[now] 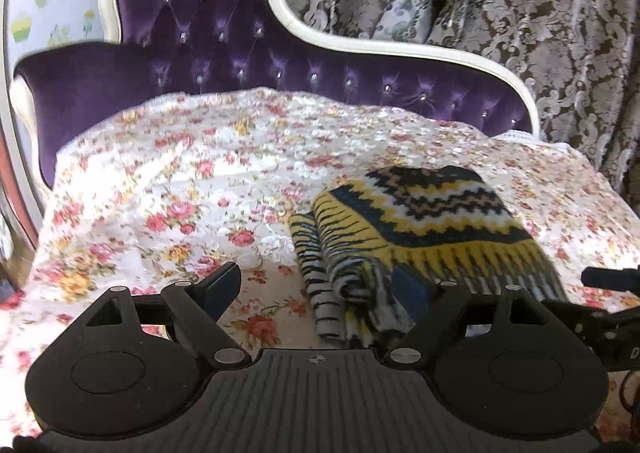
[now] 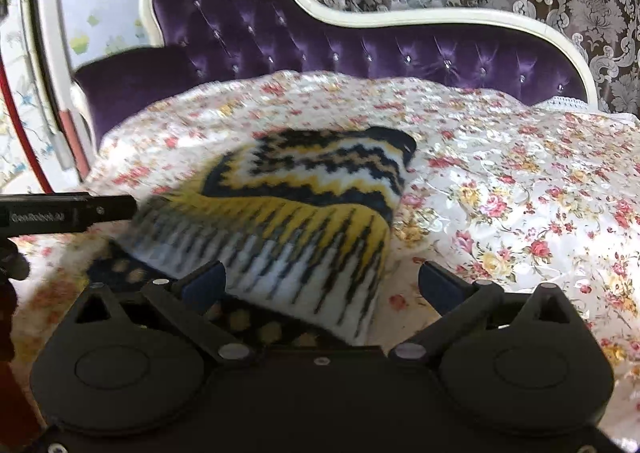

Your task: Fold small clothes

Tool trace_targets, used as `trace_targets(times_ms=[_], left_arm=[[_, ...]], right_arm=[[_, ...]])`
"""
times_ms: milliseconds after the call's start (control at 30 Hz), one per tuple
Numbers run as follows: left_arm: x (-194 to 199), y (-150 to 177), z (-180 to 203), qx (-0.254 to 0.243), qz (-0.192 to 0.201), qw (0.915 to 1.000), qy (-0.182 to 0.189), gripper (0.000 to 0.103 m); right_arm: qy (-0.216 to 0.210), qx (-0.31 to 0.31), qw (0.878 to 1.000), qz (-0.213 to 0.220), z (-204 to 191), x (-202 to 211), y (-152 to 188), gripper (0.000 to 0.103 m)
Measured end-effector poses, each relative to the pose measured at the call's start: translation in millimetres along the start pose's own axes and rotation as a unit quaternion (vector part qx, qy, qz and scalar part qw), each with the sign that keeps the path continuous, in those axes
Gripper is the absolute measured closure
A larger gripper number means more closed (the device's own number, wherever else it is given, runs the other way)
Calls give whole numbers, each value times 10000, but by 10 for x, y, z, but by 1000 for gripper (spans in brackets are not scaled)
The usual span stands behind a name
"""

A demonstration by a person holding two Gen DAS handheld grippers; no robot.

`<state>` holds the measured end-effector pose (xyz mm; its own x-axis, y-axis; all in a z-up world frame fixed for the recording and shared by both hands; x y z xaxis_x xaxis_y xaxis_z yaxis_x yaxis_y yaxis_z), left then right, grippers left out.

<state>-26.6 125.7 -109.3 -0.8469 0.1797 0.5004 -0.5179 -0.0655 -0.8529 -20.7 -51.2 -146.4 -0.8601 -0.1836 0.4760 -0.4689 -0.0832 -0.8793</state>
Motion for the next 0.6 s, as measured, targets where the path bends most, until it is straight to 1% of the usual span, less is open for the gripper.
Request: trace_targets(times_ms=[167, 300, 367, 400, 467, 533, 600], left_arm=[[206, -42, 238, -293, 123, 9985, -456, 21], [333, -61, 390, -306, 125, 9959, -844, 21], [373, -59, 443, -331, 75, 9949, -953, 21], [392, -57, 468, -345, 64, 9951, -930, 21], [417, -47, 489, -306, 36, 9967, -750, 21], [423, -36, 502, -203, -72, 9980, -598, 21], [415, -15, 517, -143, -208, 9981, -559, 21]], right_arm=[[-29, -406, 9990, 201, 53, 255, -25, 0], [-156, -766, 9967, 212, 141, 398, -28, 0], [-116, -812, 9964, 199, 156, 451, -16, 0], [-62, -822, 9964, 177, 163, 475, -7, 0], [34, -853, 9963, 104, 176, 509, 9, 0], [98, -898, 9959, 74, 183, 540, 24, 0], [103, -941, 9955, 40, 185, 570, 39, 0]])
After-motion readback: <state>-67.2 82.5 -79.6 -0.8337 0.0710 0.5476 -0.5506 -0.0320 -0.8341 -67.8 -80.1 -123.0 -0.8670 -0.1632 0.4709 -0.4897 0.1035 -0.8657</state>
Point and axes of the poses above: each gripper's, at about its wrist camera, not at the fingertips, and x roughly against the way its jaws point, z to its right, y to its underside, the point moved 2 cm from there along -x, roughly the way its jaws point, and after that the axes turned 9 degrees about y, right-handed, at the moved point
